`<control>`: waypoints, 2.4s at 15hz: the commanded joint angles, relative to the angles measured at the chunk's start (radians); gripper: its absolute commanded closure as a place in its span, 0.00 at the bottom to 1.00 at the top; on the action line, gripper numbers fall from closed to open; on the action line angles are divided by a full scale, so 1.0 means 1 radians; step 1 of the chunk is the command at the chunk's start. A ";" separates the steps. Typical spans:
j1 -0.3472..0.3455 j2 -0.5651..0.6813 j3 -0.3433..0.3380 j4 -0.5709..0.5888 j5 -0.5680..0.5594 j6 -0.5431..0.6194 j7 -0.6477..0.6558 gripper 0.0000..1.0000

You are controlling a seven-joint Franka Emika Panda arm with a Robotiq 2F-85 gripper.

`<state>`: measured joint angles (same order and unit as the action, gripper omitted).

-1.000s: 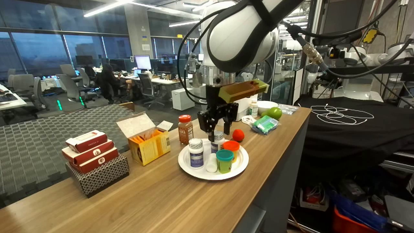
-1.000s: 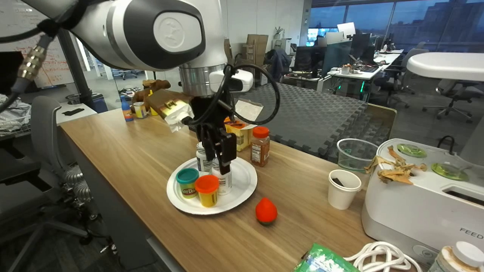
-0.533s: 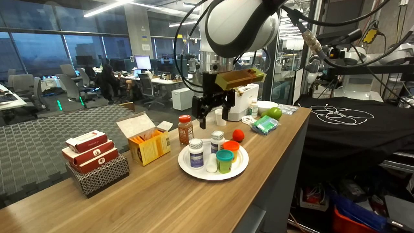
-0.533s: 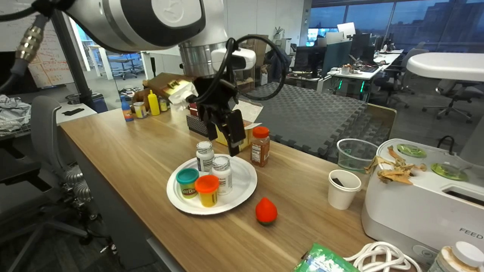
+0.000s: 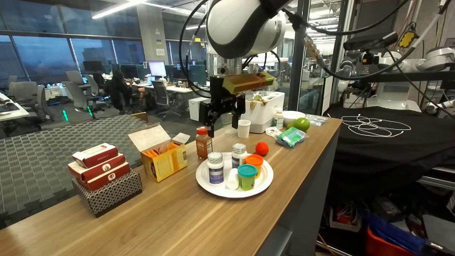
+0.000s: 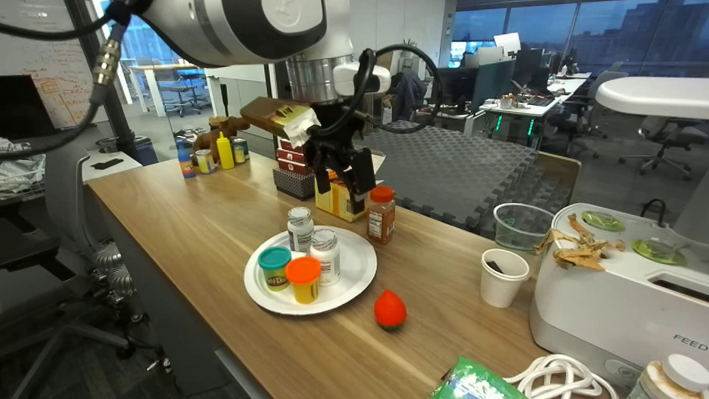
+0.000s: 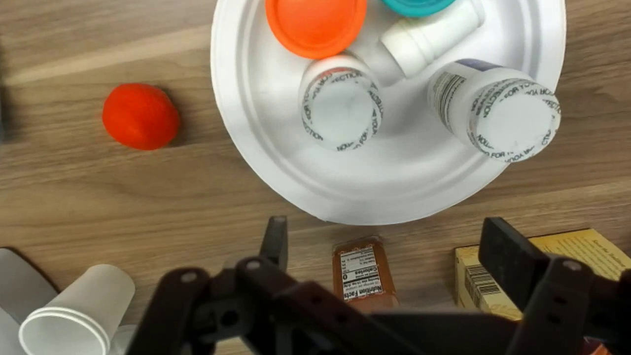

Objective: Put the bottles on the tray

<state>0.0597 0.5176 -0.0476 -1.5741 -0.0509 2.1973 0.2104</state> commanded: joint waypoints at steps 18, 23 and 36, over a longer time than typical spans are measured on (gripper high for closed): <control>-0.057 0.429 0.042 0.696 0.052 -0.232 -0.116 0.00; -0.055 0.457 0.036 0.738 0.047 -0.264 -0.121 0.49; -0.019 0.362 -0.003 0.657 -0.009 -0.254 -0.064 0.76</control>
<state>0.0145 0.9417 -0.0291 -0.8800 -0.0314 1.9423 0.1141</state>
